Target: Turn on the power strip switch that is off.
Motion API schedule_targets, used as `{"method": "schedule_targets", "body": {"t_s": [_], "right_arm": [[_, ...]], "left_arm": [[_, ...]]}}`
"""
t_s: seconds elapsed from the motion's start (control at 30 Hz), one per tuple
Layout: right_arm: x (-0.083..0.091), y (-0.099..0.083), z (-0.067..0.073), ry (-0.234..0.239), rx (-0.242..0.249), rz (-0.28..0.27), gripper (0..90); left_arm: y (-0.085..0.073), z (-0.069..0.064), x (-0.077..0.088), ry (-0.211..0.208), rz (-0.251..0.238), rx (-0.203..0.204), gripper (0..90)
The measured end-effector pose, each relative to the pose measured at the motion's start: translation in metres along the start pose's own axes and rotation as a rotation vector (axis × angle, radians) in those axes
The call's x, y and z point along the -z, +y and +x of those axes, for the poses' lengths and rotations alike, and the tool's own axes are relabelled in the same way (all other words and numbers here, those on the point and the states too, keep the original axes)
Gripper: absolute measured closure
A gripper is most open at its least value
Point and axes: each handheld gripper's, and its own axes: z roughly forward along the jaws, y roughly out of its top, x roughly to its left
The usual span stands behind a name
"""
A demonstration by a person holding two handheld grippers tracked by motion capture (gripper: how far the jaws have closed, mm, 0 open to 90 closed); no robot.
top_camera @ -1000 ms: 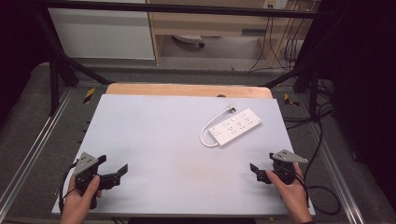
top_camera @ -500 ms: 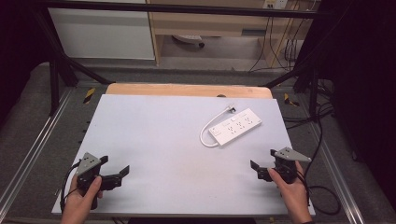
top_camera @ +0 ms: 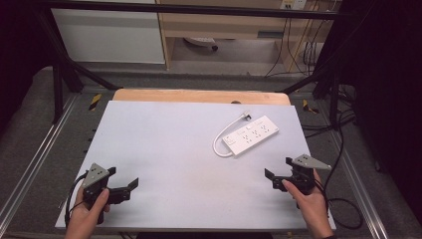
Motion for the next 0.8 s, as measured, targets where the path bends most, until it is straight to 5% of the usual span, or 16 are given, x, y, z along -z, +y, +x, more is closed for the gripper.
{"method": "schedule_targets", "body": {"t_s": [0.8], "right_arm": [[-0.028, 0.039, -0.019, -0.024, -0.029, 0.015, 9.9]], "left_arm": [[-0.001, 0.0, -0.001, 0.0, 0.012, -0.001, 6.3]]}}
